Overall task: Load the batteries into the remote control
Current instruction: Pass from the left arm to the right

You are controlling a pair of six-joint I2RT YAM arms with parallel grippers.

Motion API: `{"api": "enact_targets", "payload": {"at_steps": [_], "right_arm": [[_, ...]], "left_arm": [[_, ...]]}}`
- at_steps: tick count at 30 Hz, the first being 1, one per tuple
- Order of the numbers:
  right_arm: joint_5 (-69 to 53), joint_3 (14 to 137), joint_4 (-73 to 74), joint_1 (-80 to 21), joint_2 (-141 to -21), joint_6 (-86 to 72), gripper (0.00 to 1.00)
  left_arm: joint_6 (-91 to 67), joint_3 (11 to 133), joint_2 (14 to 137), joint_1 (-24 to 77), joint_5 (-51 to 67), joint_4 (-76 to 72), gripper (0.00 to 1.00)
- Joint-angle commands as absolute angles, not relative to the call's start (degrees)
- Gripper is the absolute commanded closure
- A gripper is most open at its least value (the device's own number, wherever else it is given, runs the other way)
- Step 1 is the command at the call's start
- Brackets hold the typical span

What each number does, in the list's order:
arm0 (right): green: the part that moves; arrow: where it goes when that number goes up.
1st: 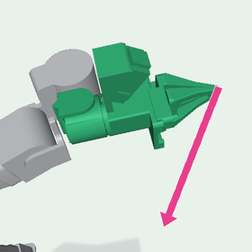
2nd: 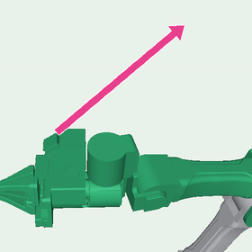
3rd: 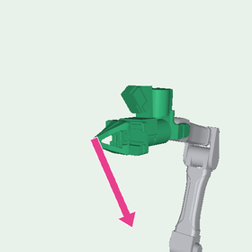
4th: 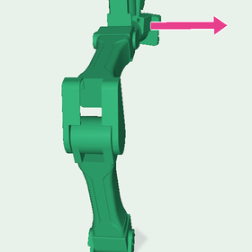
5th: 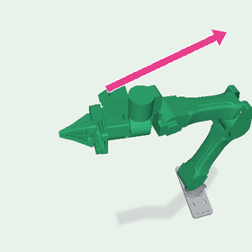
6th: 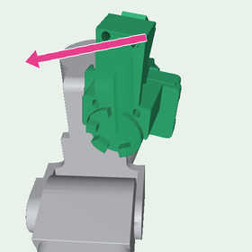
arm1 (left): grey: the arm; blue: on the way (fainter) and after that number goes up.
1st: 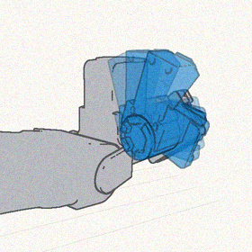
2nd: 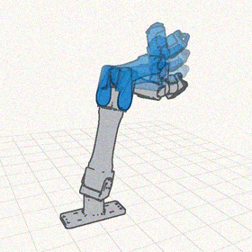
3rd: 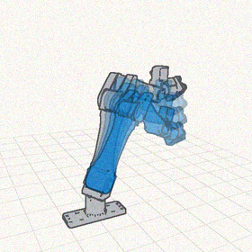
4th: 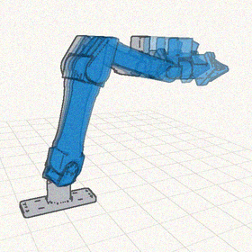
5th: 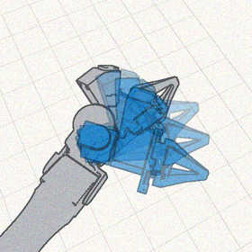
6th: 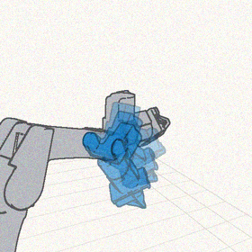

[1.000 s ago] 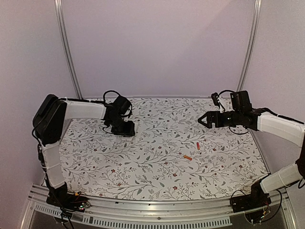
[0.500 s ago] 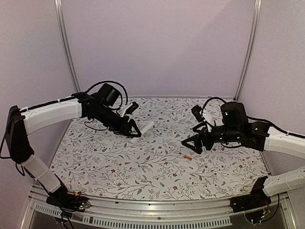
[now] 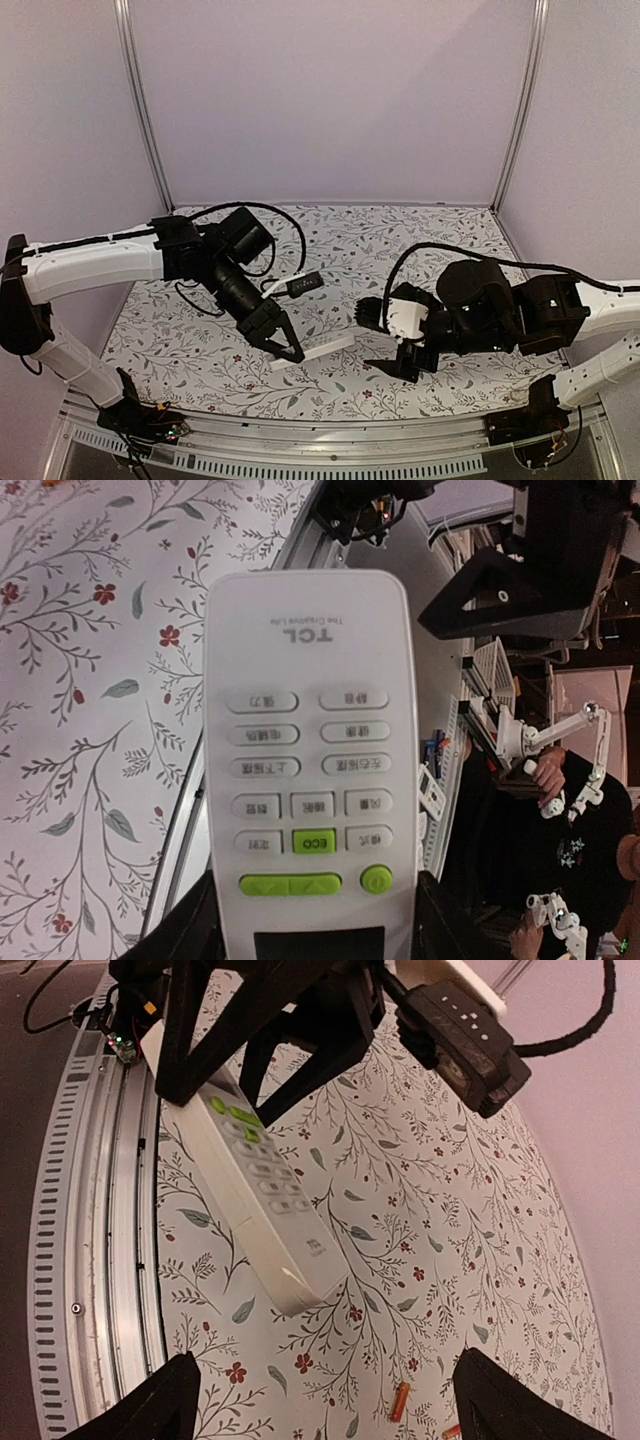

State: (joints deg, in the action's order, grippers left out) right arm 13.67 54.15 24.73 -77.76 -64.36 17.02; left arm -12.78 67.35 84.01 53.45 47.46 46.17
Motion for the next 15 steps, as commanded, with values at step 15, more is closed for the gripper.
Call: {"api": "enact_targets", "payload": {"at_steps": [15], "right_arm": [[18.3, 67.8, 37.5, -90.6, -73.5, 28.6, 0.38]], "left_arm": [[-12.5, 70.1, 86.4, 60.2, 58.0, 46.4, 0.81]]}}
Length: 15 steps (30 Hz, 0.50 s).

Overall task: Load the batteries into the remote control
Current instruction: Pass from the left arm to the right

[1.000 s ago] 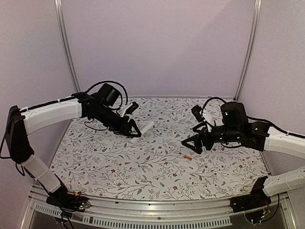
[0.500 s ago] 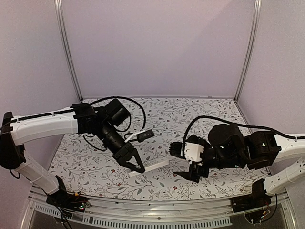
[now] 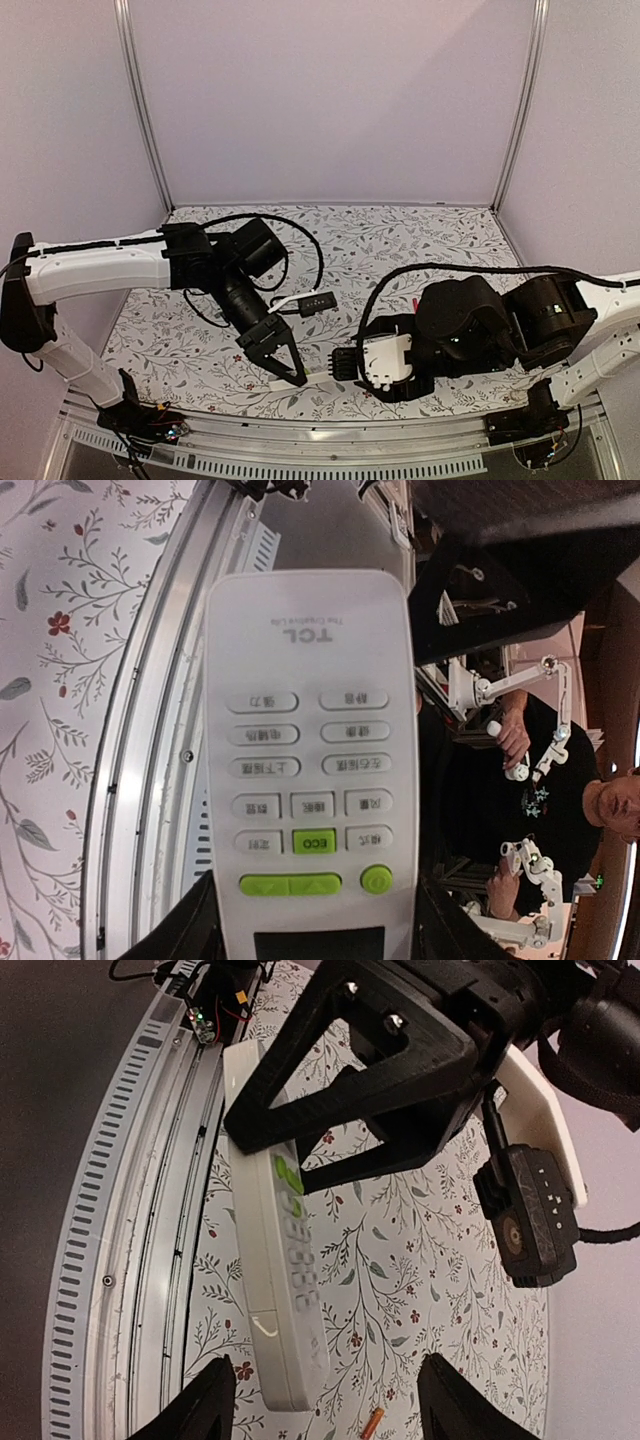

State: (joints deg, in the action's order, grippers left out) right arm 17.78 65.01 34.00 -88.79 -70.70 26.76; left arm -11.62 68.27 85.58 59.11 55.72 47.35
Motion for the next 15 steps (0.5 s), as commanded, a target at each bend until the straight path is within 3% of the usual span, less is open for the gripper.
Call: {"api": "enact_targets", "payload": {"at_steps": [1, 8, 15], "right_arm": [[18.4, 68.3, 37.7, -90.7, -74.1, 28.6, 0.39], [21.2, 71.8, 40.0, -91.2, -79.2, 30.9, 0.43], [22.8, 76.1, 43.8, -91.3, -84.7, 32.2, 0.55]], "left_arm": [[-12.8, 70.2, 86.7, 60.2, 58.0, 46.3, 0.81], [-13.9, 71.2, 89.1, 60.2, 57.5, 47.1, 0.85], [-14.4, 73.1, 93.4, 60.2, 56.8, 49.4, 0.87]]}}
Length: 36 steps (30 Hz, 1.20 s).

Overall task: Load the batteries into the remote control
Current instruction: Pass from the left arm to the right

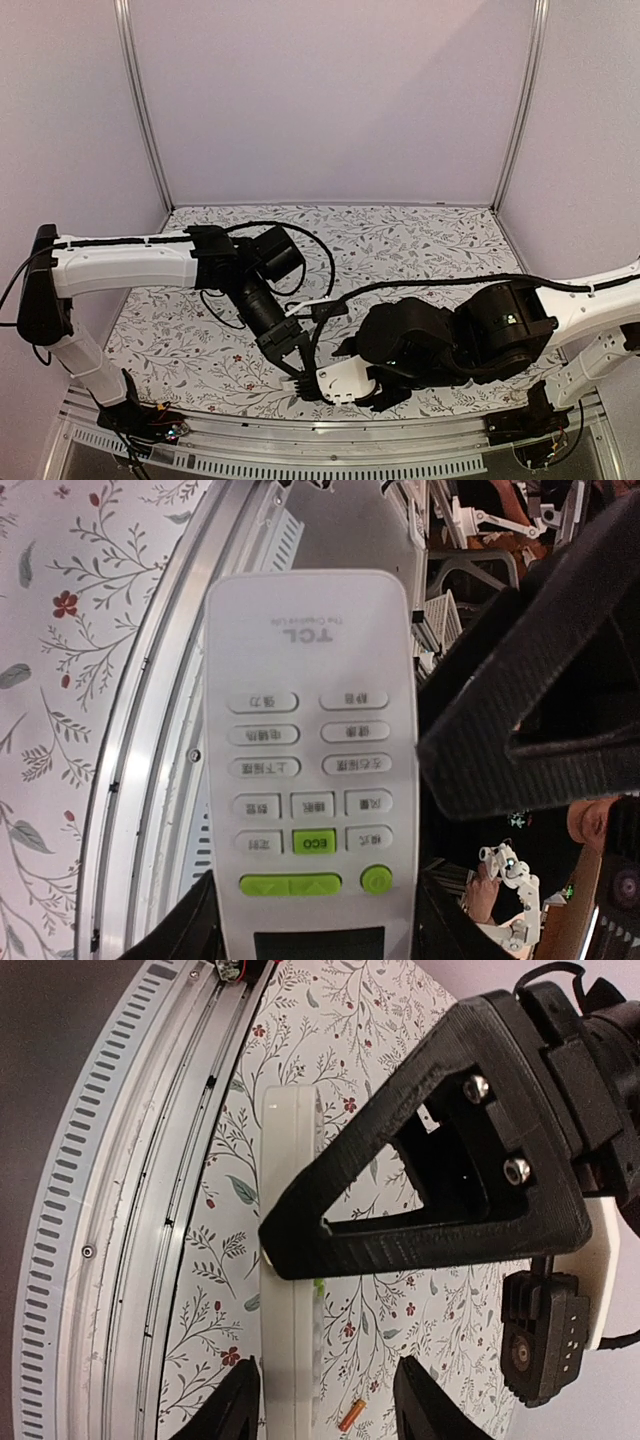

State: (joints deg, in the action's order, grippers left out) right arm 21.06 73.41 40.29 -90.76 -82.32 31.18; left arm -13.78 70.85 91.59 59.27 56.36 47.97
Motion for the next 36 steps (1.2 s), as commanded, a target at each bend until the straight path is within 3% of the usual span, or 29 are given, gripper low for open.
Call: {"api": "enact_targets", "payload": {"at_steps": [1, 14, 21, 23, 28, 32, 36], "right_arm": [[22.7, 76.3, 44.0, -91.3, -85.2, 32.2, 0.56], [23.7, 78.2, 45.0, -91.3, -90.4, 32.0, 0.68], [24.5, 78.3, 44.7, -90.6, -91.7, 29.6, 0.95], [22.9, 77.9, 44.3, -89.8, -91.1, 28.5, 0.98], [19.1, 75.7, 41.4, -87.2, -86.2, 25.1, 1.00], [15.1, 73.0, 37.2, -83.6, -81.3, 22.1, 1.00], [12.1, 69.5, 28.9, -78.0, -75.1, 17.3, 1.00]], "left_arm": [[-14.4, 73.4, 93.8, 60.2, 57.1, 49.4, 0.87], [-14.4, 75.6, 96.9, 60.2, 57.2, 50.8, 0.89], [-14.1, 75.8, 97.5, 60.1, 57.4, 50.7, 0.87], [-14.1, 75.8, 97.2, 59.6, 57.5, 50.5, 0.80], [-15.1, 75.8, 92.7, 54.7, 56.1, 48.2, 0.28], [-18.7, 73.7, 84.0, 48.7, 53.0, 38.8, 0.01], [-23.1, 68.2, 73.5, 43.4, 44.0, 26.4, 0.00]]}}
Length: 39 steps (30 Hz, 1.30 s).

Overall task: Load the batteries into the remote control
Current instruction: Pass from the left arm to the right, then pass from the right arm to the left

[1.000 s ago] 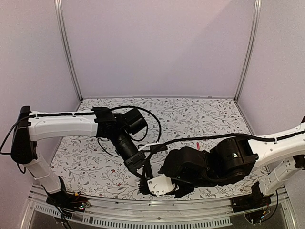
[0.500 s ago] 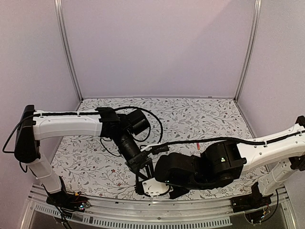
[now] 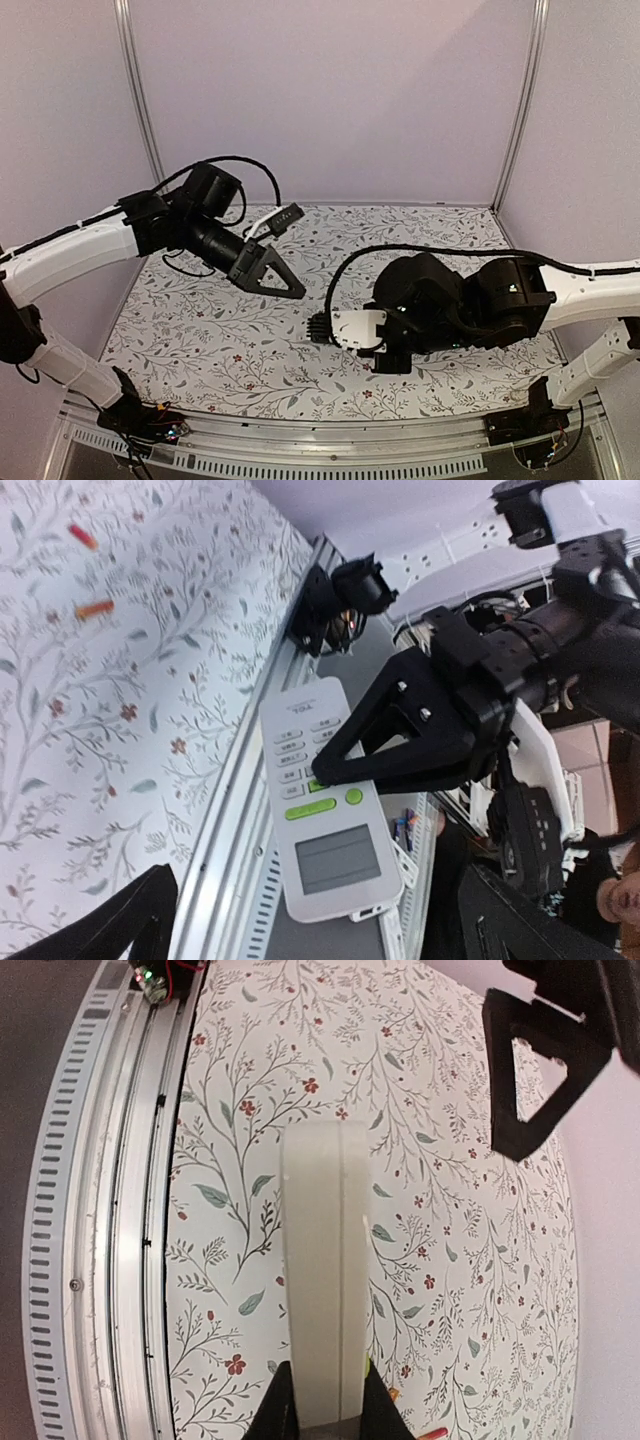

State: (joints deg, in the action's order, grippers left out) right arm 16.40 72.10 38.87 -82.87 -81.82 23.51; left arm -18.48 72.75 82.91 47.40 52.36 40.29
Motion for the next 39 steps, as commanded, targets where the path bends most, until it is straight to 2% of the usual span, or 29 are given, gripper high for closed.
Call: {"api": "enact_targets", "payload": {"at_steps": [1, 4, 6, 10, 16, 22, 28, 34, 39], "right_arm": [[11.9, 68.6, 26.3, -76.8, -73.3, 15.8, 1.00], [13.2, 64.6, 16.0, -73.7, -67.7, 10.3, 1.00], [12.8, 61.5, 8.1, -71.7, -63.8, 5.7, 1.00], [10.2, 60.4, -1.0, -70.5, -61.5, -1.7, 1.00], [3.3, 60.3, -10.0, -70.3, -62.0, -9.4, 1.00], [-1.9, 59.2, -15.5, -70.4, -62.5, -13.4, 1.00], [-5.4, 58.3, -18.2, -70.4, -64.4, -15.4, 1.00], [-5.5, 56.0, -21.4, -70.4, -64.6, -16.8, 1.00], [-5.4, 55.3, -21.8, -70.4, -64.3, -16.6, 1.00]], "left_arm": [[-24.3, 65.3, 70.2, 42.4, 40.7, 22.1, 0.00], [-26.5, 53.9, 60.4, 41.9, 32.3, 6.6, 0.00], [-26.9, 47.8, 56.4, 42.2, 32.1, -4.5, 0.00], [-25.8, 41.7, 55.2, 45.7, 33.1, -17.1, 0.02], [-17.7, 43.3, 61.2, 56.1, 31.7, -24.1, 0.11], [-15.5, 46.7, 66.8, 60.2, 33.1, -29.3, 0.18], [-17.1, 48.8, 70.4, 61.7, 31.6, -35.6, 0.30], [-17.3, 52.3, 73.5, 62.7, 33.8, -36.0, 0.47], [-17.8, 53.8, 75.5, 62.7, 35.6, -35.4, 0.71]]}}
